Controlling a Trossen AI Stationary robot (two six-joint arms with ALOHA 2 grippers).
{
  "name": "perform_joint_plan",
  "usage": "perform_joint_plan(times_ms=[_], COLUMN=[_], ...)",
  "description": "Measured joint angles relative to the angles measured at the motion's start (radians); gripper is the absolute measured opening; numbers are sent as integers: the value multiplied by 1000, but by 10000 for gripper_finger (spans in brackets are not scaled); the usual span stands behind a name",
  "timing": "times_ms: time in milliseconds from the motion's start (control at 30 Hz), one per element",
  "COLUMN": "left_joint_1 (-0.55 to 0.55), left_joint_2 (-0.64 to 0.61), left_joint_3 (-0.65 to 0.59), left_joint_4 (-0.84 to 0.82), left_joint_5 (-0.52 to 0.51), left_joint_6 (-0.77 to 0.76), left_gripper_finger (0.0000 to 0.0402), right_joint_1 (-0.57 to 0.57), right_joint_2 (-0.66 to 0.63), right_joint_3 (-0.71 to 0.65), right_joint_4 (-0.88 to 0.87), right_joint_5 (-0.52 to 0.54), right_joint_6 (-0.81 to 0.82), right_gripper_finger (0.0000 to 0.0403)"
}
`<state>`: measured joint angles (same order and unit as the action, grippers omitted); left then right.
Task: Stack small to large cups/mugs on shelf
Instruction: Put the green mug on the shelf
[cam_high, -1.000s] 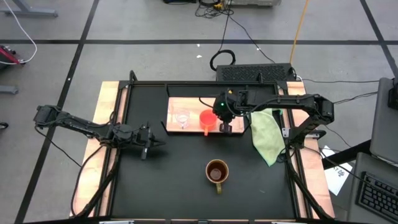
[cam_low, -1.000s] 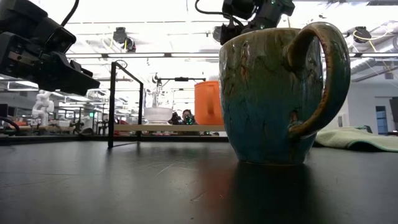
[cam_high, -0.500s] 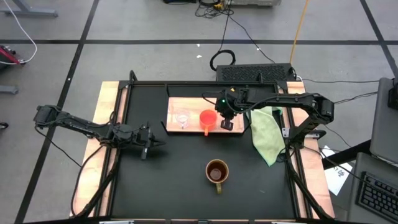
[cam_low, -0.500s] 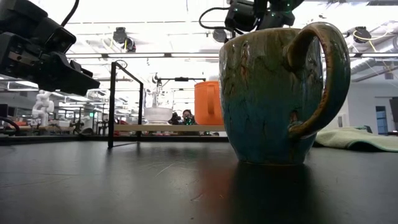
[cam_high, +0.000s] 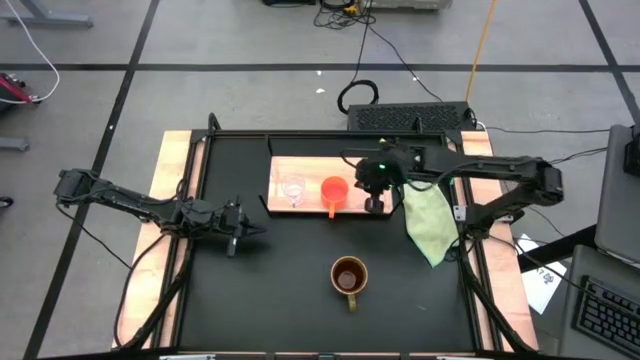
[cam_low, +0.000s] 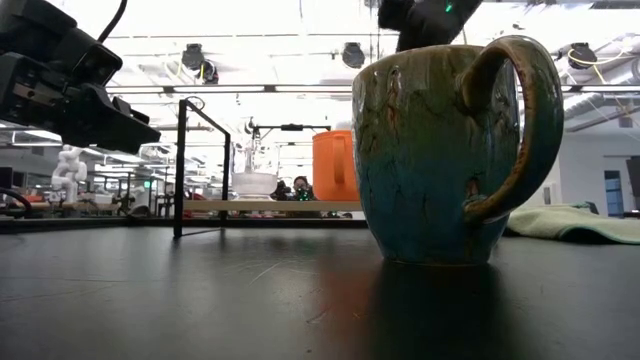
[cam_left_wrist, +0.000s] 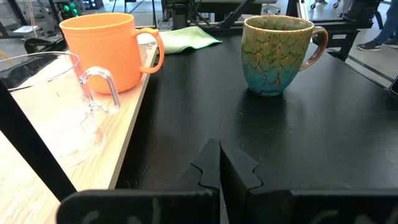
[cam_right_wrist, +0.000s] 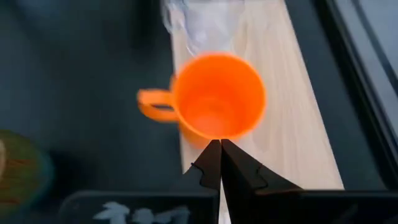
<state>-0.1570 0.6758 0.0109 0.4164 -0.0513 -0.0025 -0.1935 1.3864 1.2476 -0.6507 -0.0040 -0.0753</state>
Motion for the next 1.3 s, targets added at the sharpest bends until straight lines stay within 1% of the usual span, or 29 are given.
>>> perform_joint_plan(times_ms=[100,300,467,667,767,967,1100,1300], left_joint_1=[0,0,0,0,0,0,0,0], left_joint_2=[0,-2,-2,-2,-2,-2,-2,-2], left_joint_3=[0,0,0,0,0,0,0,0], left_joint_4=[1,8,9,9,26,75,84,100], left_joint_5=[-1,-3,-6,-10,-10,-12,-31,-49], left_joint_6=[0,0,0,4,4,0,0,-3], left_gripper_finger=[3,3,3,3,3,3,3,3], right_joint_1=[20,46,88,154,184,227,238,237], right_joint_2=[-93,-306,-478,-646,-702,-767,-818,-935], right_joint_3=[-56,-216,-356,-504,-552,-624,-678,-787], right_joint_4=[44,87,115,206,232,230,244,327], right_joint_5=[-1,9,81,86,86,86,86,84], right_joint_6=[25,77,133,169,169,176,184,186], right_gripper_finger=[0,0,0,0,0,0,0,0])
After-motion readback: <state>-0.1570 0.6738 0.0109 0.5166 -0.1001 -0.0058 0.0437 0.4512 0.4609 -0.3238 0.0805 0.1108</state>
